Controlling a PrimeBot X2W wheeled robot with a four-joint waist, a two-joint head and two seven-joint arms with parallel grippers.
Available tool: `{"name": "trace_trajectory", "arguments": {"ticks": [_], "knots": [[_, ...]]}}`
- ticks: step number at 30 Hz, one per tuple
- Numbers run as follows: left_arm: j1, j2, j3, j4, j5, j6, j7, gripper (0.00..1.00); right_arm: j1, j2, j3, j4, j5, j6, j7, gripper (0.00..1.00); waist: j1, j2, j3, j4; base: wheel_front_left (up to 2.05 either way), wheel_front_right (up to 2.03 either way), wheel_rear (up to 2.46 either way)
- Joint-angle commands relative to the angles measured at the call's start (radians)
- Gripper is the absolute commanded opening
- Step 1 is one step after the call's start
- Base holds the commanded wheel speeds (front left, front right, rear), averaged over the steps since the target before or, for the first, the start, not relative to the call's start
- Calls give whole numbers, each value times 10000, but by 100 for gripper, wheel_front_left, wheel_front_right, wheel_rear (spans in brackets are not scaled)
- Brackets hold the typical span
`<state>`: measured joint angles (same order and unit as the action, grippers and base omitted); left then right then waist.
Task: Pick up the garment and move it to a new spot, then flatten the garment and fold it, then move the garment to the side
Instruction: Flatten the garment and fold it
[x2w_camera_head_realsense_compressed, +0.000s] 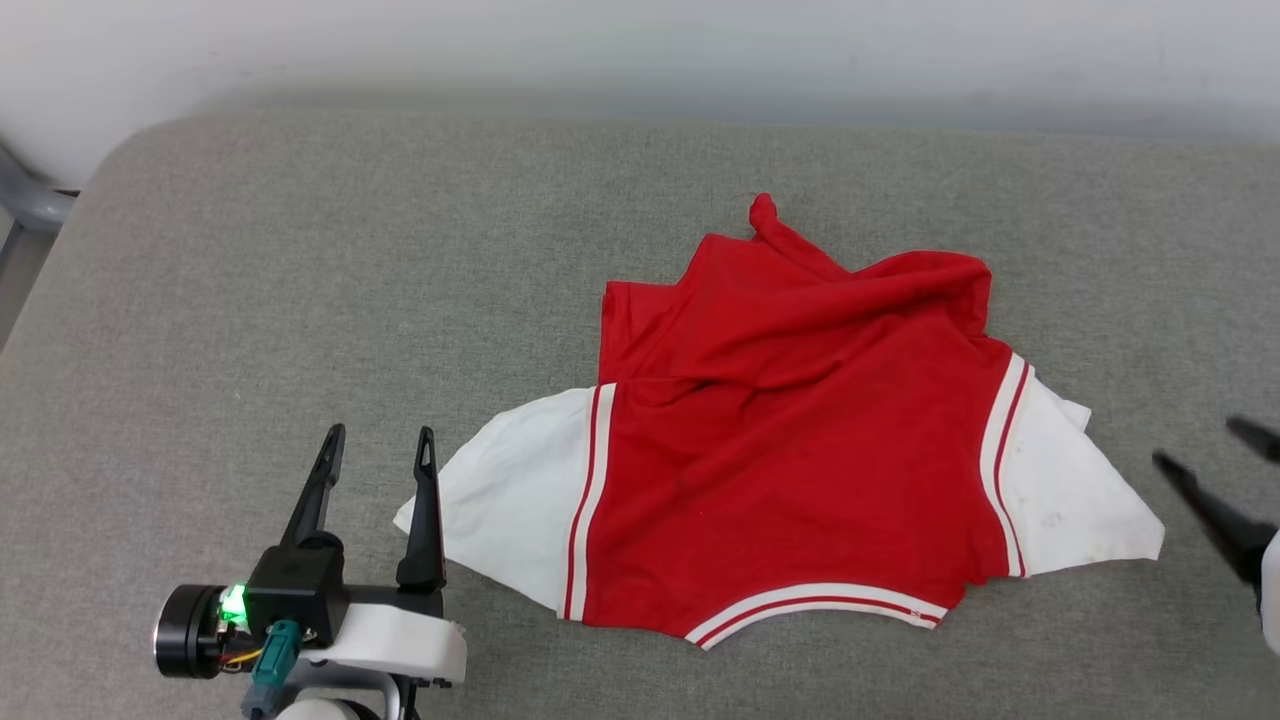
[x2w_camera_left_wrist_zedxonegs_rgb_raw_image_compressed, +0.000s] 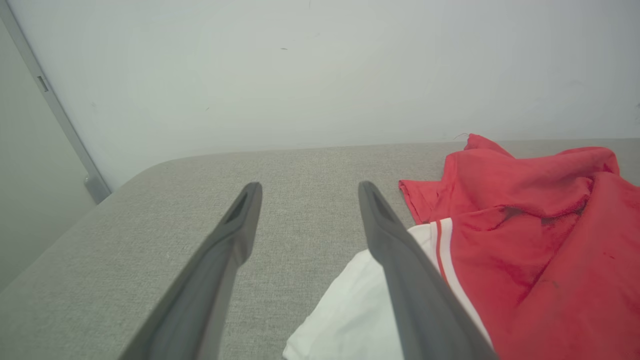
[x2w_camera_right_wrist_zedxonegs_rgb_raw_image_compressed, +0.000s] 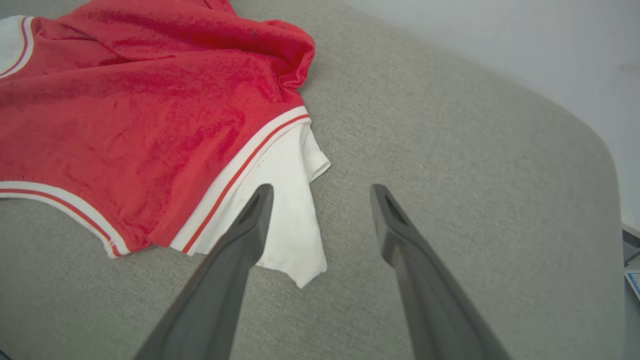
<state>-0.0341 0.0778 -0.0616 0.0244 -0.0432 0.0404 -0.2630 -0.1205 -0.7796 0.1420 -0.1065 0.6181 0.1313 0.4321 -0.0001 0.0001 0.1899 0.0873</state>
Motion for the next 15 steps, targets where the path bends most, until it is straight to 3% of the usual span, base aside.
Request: {"name": "trace_trajectory", "arguments": {"ticks": [1,6,15], "knots": [[-147,-42,-9,-47,55,-45,-25,100,222,0,-50,-157,99,-11,439,100,1,-1,80,41,0,0,0],[-276,-88,-42,-103,48,-79,-25,100,613,199,-386,-206,104,-11,1970,100,1,-1,387,192,0,0,0],[-580,-150,-137,-124,63,-118,-25,100,-177,579,-188,1220,-162,-11,2271,100,1,-1,1018,508,0,0,0]]}}
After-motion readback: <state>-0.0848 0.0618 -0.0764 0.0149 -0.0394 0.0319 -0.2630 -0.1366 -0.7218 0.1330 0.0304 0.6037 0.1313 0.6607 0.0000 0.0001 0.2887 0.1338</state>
